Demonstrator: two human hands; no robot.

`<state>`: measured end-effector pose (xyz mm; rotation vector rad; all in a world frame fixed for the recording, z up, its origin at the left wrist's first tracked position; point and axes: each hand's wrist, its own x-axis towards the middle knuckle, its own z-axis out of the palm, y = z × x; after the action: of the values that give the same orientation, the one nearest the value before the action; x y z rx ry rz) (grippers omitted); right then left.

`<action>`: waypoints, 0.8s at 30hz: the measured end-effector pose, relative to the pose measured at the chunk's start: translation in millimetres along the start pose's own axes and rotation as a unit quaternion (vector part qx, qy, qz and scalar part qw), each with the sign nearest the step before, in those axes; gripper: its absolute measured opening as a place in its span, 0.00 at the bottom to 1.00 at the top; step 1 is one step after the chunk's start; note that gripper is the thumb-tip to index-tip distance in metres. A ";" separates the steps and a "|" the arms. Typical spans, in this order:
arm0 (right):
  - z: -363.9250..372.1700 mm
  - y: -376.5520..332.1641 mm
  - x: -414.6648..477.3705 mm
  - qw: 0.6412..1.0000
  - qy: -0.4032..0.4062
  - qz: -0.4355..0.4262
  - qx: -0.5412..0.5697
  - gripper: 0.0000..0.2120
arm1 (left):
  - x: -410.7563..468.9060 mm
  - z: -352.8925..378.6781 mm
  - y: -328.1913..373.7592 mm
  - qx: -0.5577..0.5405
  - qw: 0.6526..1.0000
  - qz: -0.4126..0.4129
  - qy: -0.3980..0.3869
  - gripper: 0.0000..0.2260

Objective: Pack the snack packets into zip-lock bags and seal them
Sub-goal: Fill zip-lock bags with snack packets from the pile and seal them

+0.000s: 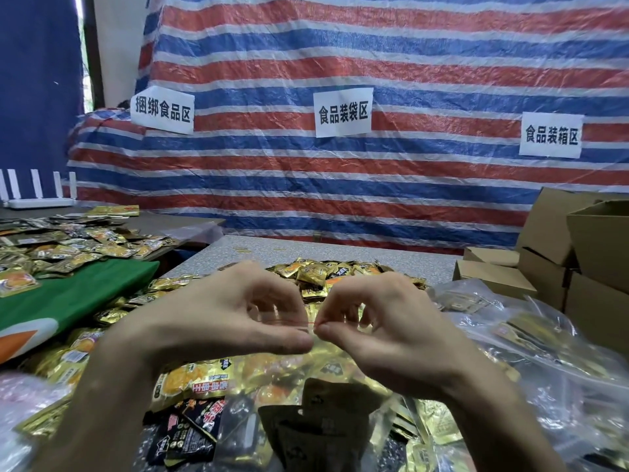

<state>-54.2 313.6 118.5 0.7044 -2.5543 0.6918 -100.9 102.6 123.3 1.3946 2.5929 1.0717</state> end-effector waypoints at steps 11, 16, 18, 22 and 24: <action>1.5 1.9 -1.4 0.998 -0.035 0.002 -0.045 0.03 | -5.2 -7.3 -1.2 0.038 0.999 0.007 0.028 0.12; 7.6 -2.5 -1.8 0.997 -0.037 -0.011 -0.059 0.04 | -9.6 -8.3 2.8 0.027 1.000 -0.014 -0.001 0.11; 8.3 -5.5 -2.6 0.998 -0.033 -0.016 -0.045 0.05 | -9.2 -6.9 4.2 0.061 0.997 0.013 0.035 0.09; 4.4 -3.4 -2.4 0.999 -0.025 -0.008 -0.018 0.05 | -6.8 -7.1 6.5 0.095 0.991 0.038 0.087 0.06; 3.1 -0.7 -1.9 0.999 -0.023 -0.002 -0.026 0.05 | -6.7 -7.5 5.9 0.095 0.991 0.031 0.090 0.05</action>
<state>-53.1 312.0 115.4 0.7155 -2.6032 0.6122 -94.9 95.6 130.4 1.4889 2.8658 1.0250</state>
